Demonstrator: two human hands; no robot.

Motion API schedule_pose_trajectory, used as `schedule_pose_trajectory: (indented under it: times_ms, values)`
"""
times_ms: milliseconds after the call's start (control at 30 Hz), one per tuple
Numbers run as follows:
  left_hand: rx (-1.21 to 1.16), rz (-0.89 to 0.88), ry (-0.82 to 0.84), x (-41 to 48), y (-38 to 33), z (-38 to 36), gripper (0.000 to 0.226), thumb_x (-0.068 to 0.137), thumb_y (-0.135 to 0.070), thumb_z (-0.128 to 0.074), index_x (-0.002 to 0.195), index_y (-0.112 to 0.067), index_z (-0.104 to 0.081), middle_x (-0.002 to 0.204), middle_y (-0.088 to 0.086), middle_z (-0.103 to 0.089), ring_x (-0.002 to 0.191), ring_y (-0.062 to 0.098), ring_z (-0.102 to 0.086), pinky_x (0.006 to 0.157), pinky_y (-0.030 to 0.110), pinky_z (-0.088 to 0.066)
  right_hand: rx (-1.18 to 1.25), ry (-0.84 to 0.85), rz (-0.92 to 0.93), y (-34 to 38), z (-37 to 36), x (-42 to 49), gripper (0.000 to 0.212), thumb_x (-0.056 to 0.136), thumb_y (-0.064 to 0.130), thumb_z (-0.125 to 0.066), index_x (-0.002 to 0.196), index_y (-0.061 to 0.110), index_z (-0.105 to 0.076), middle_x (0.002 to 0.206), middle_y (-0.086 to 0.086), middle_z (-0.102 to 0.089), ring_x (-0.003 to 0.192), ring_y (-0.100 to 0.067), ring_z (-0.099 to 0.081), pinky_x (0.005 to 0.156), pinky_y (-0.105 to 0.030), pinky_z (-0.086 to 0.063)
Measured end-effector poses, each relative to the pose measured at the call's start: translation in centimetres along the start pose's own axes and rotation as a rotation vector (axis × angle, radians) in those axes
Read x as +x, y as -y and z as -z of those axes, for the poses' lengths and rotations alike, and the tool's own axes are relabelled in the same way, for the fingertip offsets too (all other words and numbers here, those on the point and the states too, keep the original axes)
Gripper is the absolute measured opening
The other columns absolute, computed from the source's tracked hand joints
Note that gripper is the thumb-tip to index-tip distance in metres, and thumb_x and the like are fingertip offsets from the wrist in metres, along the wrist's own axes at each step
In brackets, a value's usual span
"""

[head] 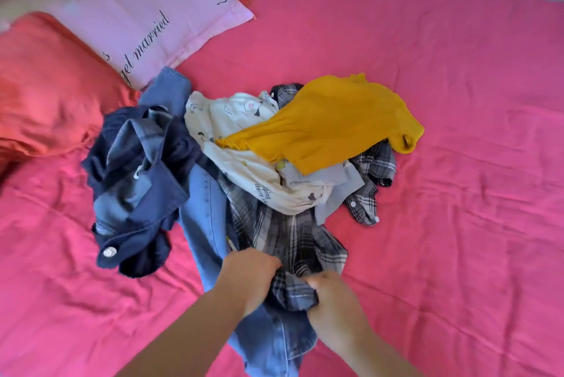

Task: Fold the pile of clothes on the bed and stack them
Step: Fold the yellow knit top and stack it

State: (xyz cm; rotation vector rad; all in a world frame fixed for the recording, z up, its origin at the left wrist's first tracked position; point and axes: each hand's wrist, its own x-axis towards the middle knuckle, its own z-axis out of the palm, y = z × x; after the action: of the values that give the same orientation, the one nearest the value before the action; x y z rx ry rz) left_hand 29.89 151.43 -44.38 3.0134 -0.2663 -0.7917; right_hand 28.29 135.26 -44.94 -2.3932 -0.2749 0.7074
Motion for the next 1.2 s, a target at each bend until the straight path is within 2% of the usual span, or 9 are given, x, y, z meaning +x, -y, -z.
schedule_pose_trajectory:
  times_ms: [233,367,500,633,767,900,1033,1100,1200]
  values:
    - [0.218,-0.052,0.186,-5.1,-1.0,-0.5,0.033,0.092,-0.003,-0.035,0.115,-0.016,-0.055,0.115,0.008,-0.060,0.114,0.031,-0.050,0.088,0.040,-0.041,0.020,0.211,-0.024,1.1,-3.1,-4.7,0.055,0.084,0.030,-0.050,0.138,0.032,-0.039,0.091,0.021,-0.023,0.125,-0.011,-0.043,0.079,0.000,-0.019]
    - [0.254,-0.039,0.248,-5.0,1.2,-0.3,0.038,0.091,-0.006,-0.040,0.123,-0.023,-0.051,0.125,0.003,-0.053,0.122,0.028,-0.043,0.095,0.041,-0.037,0.066,0.243,0.034,2.5,-4.8,-3.9,0.051,0.079,0.040,-0.060,0.128,0.041,-0.048,0.100,0.019,-0.027,0.111,-0.009,-0.051,0.089,-0.011,-0.033]
    - [0.047,-0.116,0.143,-2.6,2.4,3.0,0.072,0.084,-0.024,-0.060,0.144,-0.036,-0.022,0.153,-0.005,-0.018,0.142,0.020,-0.012,0.114,0.044,-0.019,0.149,0.272,0.120,1.6,0.7,-0.7,0.035,0.076,0.051,-0.060,0.107,0.033,-0.065,0.086,0.013,-0.064,0.074,0.005,-0.058,0.072,-0.012,-0.045]
    - [-0.195,-0.106,-0.107,2.3,1.7,5.2,0.077,0.089,-0.039,-0.056,0.149,-0.032,-0.007,0.158,-0.003,-0.004,0.145,0.020,-0.005,0.117,0.042,-0.017,0.197,-0.019,-0.013,-0.3,6.5,5.0,0.054,0.084,0.042,-0.061,0.134,0.030,-0.046,0.119,0.011,-0.056,0.101,0.000,-0.054,0.078,-0.010,-0.038]
    - [-0.171,-0.028,-0.152,7.4,1.9,3.9,0.086,0.091,-0.035,-0.055,0.147,-0.032,0.010,0.157,0.001,0.016,0.145,0.028,0.010,0.117,0.048,-0.010,-0.259,-0.188,0.057,-1.3,7.3,9.6,0.099,0.080,0.037,-0.070,0.149,0.029,0.000,0.152,-0.008,-0.015,0.138,-0.030,-0.023,0.102,-0.037,-0.037]
    - [-0.146,-0.009,-0.119,11.0,3.1,2.6,0.109,0.084,-0.037,-0.066,0.141,-0.033,0.027,0.151,0.002,0.033,0.142,0.032,0.018,0.116,0.051,-0.015,-0.626,-0.155,0.007,-1.8,6.7,13.4,0.111,0.083,0.024,-0.068,0.141,0.038,0.026,0.153,-0.002,0.027,0.142,-0.038,0.011,0.110,-0.051,-0.024]
    - [-0.156,-0.030,-0.103,13.2,3.3,0.9,0.114,0.082,-0.030,-0.068,0.140,-0.035,0.030,0.153,-0.003,0.028,0.143,0.032,-0.006,0.105,0.046,-0.036,-0.605,-0.076,0.019,-2.4,4.4,15.8,0.074,0.089,0.009,-0.053,0.147,0.034,-0.014,0.154,-0.006,-0.003,0.139,-0.041,-0.007,0.105,-0.046,-0.031]
    - [-0.166,-0.036,-0.079,13.7,3.2,0.5,0.106,0.084,-0.025,-0.064,0.142,-0.036,0.024,0.156,-0.004,0.017,0.140,0.032,-0.016,0.103,0.045,-0.038,-0.547,-0.120,0.074,-2.9,4.1,15.8,0.052,0.086,0.004,-0.051,0.133,0.026,-0.045,0.133,-0.006,-0.039,0.123,-0.033,-0.035,0.091,-0.036,-0.038]
    - [-0.224,-0.067,-0.055,13.1,3.0,1.1,0.096,0.084,-0.020,-0.059,0.146,-0.034,0.012,0.155,-0.002,-0.008,0.135,0.030,-0.025,0.102,0.042,-0.038,-0.433,-0.162,0.110,-2.6,4.1,14.2,0.035,0.083,0.000,-0.049,0.110,0.018,-0.061,0.102,-0.003,-0.052,0.099,-0.024,-0.048,0.065,-0.026,-0.031]
